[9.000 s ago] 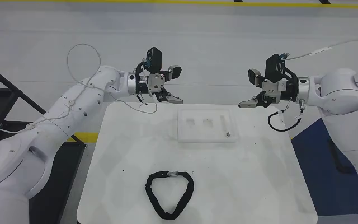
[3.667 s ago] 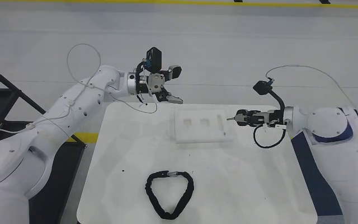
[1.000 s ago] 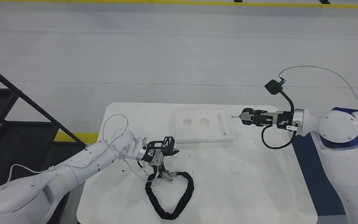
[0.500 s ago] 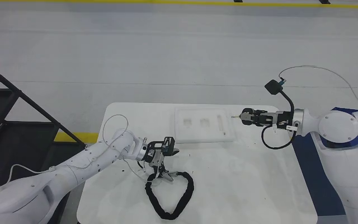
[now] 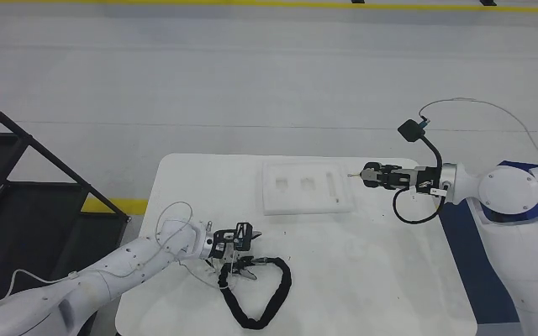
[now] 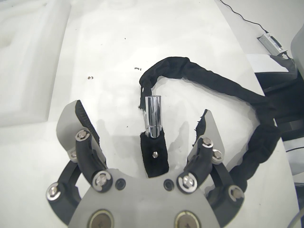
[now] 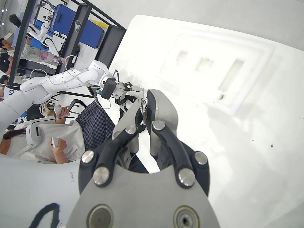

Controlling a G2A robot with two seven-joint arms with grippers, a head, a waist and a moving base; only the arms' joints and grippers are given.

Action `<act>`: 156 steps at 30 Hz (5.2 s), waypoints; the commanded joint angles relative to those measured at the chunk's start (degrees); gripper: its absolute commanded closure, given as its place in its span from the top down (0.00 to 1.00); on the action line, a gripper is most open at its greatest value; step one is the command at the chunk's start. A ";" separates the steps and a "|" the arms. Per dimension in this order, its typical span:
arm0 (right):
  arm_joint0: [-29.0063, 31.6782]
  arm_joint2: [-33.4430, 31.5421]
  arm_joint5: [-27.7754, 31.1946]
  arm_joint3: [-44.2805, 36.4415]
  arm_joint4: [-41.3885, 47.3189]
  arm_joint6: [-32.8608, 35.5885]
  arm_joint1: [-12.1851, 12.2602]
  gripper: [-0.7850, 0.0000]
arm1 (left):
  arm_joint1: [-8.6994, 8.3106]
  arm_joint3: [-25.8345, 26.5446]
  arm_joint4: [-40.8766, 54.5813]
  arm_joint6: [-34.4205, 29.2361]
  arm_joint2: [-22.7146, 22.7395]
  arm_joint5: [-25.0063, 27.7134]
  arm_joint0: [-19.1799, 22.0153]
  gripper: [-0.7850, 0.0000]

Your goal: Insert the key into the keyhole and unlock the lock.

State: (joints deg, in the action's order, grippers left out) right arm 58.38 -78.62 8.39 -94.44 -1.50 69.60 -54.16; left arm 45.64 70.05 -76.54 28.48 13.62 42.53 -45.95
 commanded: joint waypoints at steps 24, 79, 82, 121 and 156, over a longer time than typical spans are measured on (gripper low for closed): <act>0.00 0.00 0.00 0.00 0.00 0.00 0.00 0.00 | -1.92 6.33 -4.16 -7.33 6.57 -7.39 -7.61 0.52; 4.66 4.35 -18.78 -4.24 10.57 6.55 0.63 0.00 | 7.67 6.31 2.09 6.75 14.06 11.41 2.42 0.00; 4.76 4.29 -18.59 -4.40 10.68 6.30 0.65 0.00 | 9.59 3.94 2.75 8.56 13.15 11.13 3.76 0.00; 8.87 3.41 -27.71 -27.31 -5.95 1.84 2.75 0.00 | 19.14 -11.42 -17.63 34.73 7.52 -8.19 8.02 0.00; 10.46 6.51 -31.02 -28.05 -11.89 -4.60 3.09 0.00 | 25.22 -19.98 -19.51 38.99 8.45 -6.86 8.62 0.00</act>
State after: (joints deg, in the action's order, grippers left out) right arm 68.89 -72.18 -22.60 -122.54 -13.40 65.00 -51.07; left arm 70.80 50.15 -96.01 67.43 22.00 35.63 -37.31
